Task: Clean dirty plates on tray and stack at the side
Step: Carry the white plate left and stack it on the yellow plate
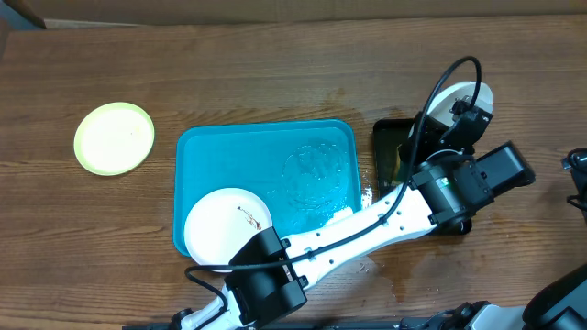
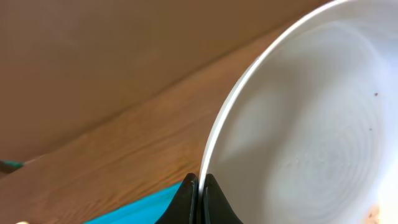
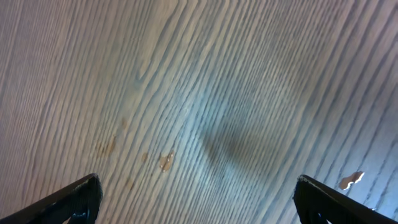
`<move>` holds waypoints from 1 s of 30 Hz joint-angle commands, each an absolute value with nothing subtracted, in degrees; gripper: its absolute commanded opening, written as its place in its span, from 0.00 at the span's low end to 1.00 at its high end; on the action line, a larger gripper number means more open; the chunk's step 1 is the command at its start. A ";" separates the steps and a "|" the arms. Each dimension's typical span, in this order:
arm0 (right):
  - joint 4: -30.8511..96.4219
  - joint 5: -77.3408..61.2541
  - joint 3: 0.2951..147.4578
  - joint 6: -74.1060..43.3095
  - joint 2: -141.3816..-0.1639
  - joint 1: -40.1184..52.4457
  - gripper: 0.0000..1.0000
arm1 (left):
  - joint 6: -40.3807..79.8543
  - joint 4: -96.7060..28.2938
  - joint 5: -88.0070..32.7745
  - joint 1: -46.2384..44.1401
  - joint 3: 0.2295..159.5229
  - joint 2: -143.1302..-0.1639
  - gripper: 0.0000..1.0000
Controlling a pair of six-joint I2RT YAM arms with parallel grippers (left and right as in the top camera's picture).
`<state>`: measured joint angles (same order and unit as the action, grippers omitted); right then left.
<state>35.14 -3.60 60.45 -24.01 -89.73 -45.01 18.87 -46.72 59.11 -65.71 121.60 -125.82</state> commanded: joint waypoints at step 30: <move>34.76 -3.75 61.95 -24.47 -88.95 -45.23 1.00 | 25.74 -70.61 -12.64 -3.18 123.85 -120.42 0.04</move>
<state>35.14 -3.64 60.45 -24.01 -89.73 -45.01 25.41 -67.77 -10.13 -12.38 122.15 -124.14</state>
